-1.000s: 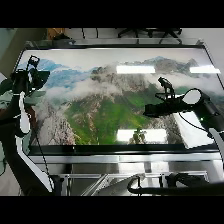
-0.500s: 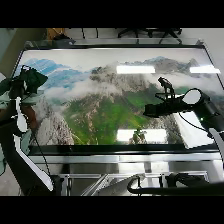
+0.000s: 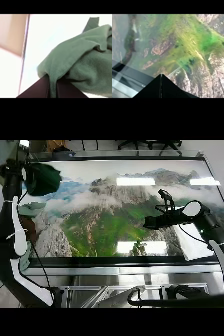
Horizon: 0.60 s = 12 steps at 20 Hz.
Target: Fold the shirts.
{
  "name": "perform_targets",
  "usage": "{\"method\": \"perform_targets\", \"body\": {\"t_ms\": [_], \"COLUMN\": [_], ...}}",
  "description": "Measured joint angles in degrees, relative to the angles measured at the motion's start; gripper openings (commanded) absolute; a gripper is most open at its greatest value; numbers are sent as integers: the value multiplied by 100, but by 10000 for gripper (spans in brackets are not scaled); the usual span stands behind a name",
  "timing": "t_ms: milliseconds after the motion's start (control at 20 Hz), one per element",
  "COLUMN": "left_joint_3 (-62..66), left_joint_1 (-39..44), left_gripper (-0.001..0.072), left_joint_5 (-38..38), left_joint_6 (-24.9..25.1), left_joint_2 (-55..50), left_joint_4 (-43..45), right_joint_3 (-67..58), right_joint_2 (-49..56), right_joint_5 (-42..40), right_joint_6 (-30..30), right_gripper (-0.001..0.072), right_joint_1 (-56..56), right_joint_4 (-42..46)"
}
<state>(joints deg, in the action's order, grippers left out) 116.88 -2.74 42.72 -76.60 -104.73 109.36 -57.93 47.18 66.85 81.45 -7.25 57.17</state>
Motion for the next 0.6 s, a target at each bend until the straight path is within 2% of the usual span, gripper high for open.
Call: {"method": "perform_targets", "body": {"t_ms": [300, 500, 550, 600], "left_joint_3": [-481, -1742, -2065, -2332], "left_joint_1": [1517, 2645, 2929, 3176], "left_gripper": [17, 32, 323, 692], "left_joint_5": [2186, 2822, 2855, 2857], "left_joint_6": [-103, -470, -586, -684], "left_joint_2": [1589, 2175, 2245, 2293], "left_joint_4": [-2393, -3469, -3617, -3718], "right_joint_3": [0, 0, 0, 0], "right_joint_2": [0, 7, 9, 11], "right_joint_5": [0, 0, 0, 2], "right_joint_6": [0, 0, 0, 0], "right_gripper": [16, 16, 16, 16], "right_joint_1": [0, 0, 0, 0], "right_joint_4": [-2, -2, 0, 0]}}
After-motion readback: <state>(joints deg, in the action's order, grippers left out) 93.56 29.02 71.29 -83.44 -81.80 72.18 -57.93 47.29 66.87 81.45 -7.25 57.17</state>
